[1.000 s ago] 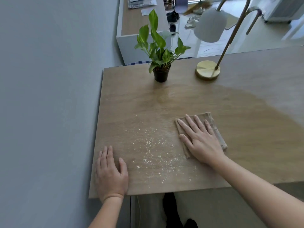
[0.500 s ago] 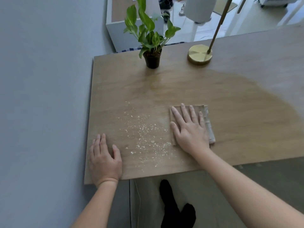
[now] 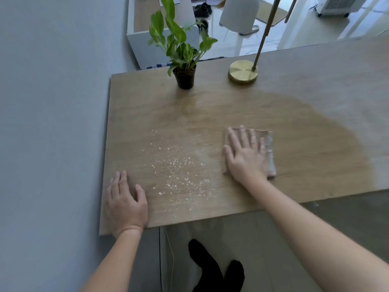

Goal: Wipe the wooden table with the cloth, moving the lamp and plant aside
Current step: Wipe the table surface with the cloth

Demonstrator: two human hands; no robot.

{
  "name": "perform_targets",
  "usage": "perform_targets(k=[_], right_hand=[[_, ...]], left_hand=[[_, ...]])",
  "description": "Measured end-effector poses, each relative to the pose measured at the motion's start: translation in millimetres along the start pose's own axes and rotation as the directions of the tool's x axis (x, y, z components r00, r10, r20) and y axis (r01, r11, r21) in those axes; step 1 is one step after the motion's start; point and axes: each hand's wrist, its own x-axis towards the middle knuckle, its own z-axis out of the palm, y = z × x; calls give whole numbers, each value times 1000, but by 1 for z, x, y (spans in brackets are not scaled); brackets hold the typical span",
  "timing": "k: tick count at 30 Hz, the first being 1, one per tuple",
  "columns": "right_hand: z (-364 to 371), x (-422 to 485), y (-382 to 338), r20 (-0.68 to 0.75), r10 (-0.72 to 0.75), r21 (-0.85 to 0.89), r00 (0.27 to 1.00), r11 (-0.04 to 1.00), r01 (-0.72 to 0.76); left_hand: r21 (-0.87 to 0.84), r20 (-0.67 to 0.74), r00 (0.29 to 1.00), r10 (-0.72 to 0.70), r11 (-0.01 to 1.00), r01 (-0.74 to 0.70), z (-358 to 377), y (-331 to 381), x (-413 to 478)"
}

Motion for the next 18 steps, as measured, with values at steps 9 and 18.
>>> perform_targets(k=[9, 18], right_hand=[[-17, -88, 100, 73, -131, -111, 989, 984, 139], [-5, -51, 36, 55, -143, -43, 988, 988, 145]], left_hand=[[-14, -2, 1000, -8, 1000, 8, 0, 0, -1], [-26, 23, 999, -27, 999, 28, 1, -2, -1]])
